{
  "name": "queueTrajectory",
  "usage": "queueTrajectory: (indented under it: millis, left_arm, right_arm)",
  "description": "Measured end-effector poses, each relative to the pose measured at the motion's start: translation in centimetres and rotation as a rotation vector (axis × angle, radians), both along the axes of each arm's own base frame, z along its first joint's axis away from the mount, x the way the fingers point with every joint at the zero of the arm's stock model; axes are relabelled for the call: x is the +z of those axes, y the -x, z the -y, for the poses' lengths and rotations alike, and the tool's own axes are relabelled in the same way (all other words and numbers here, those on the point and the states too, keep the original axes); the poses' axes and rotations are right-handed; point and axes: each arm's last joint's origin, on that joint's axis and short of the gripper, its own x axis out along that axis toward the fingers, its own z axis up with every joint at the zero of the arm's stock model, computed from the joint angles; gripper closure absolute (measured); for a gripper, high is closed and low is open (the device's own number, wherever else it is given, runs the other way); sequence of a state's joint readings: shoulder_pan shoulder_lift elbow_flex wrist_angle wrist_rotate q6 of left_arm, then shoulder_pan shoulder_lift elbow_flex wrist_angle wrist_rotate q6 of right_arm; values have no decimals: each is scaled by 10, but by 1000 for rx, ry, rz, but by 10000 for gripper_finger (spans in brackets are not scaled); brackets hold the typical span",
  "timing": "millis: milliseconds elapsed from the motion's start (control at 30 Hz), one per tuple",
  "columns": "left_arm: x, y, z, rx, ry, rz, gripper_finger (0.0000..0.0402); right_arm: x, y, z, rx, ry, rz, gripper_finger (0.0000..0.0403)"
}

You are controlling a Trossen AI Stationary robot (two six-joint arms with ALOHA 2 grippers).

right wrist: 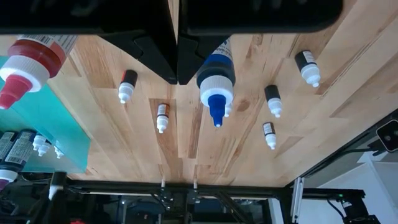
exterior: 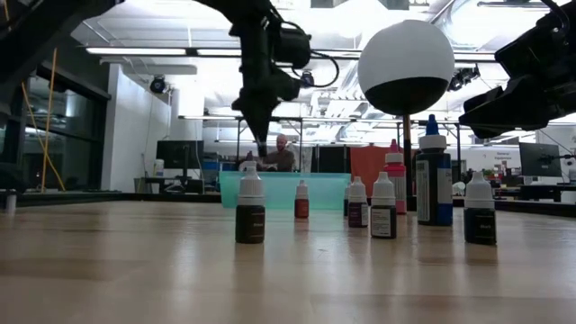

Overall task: Pick & Place food coloring
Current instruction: Put the small green food coloring bottle into the bin

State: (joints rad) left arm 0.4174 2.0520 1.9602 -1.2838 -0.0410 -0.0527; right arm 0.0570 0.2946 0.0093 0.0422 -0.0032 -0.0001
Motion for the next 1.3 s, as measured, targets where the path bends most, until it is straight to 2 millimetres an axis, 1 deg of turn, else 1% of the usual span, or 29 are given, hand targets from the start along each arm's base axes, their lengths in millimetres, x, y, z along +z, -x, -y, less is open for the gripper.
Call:
queueTrajectory:
  millis: [100, 200, 367, 433, 500, 567, 667, 733, 800, 867, 1000, 1300]
  left_arm:
    - [-12, -6, -8, 53, -11, -4, 366]
    - [-23, -10, -17, 168, 4, 16, 366]
    - [-30, -12, -27, 315, 6, 43, 366]
    - [-34, -15, -30, 369, -3, 57, 366]
    - [-39, -13, -33, 419, 11, 35, 366]
    - [-45, -17, -35, 454, 11, 47, 366]
    - [-53, -17, -37, 483, 22, 23, 366]
    - [-55, -20, -40, 502, 18, 48, 366]
    - [-56, -18, -39, 516, 24, 27, 366]
    - [-58, -20, -41, 517, 11, 41, 366]
    - [-62, -18, -43, 537, 18, 16, 366]
    - [-79, -22, -44, 535, 49, -17, 366]
  right_arm:
    - [0, 0, 0, 0, 0, 0, 402]
    - [0, 0, 0, 0, 0, -1, 402]
    - [0, 0, 0, 0, 0, 0, 402]
    - [0, 0, 0, 0, 0, 0, 402]
    - [0, 0, 0, 0, 0, 0, 402]
    - [0, 0, 0, 0, 0, 0, 402]
    - [0, 0, 0, 0, 0, 0, 402]
    - [0, 0, 0, 0, 0, 0, 402]
    - [0, 0, 0, 0, 0, -1, 402]
    - [0, 0, 0, 0, 0, 1, 402]
    - [0, 0, 0, 0, 0, 0, 402]
    - [0, 0, 0, 0, 0, 0, 402]
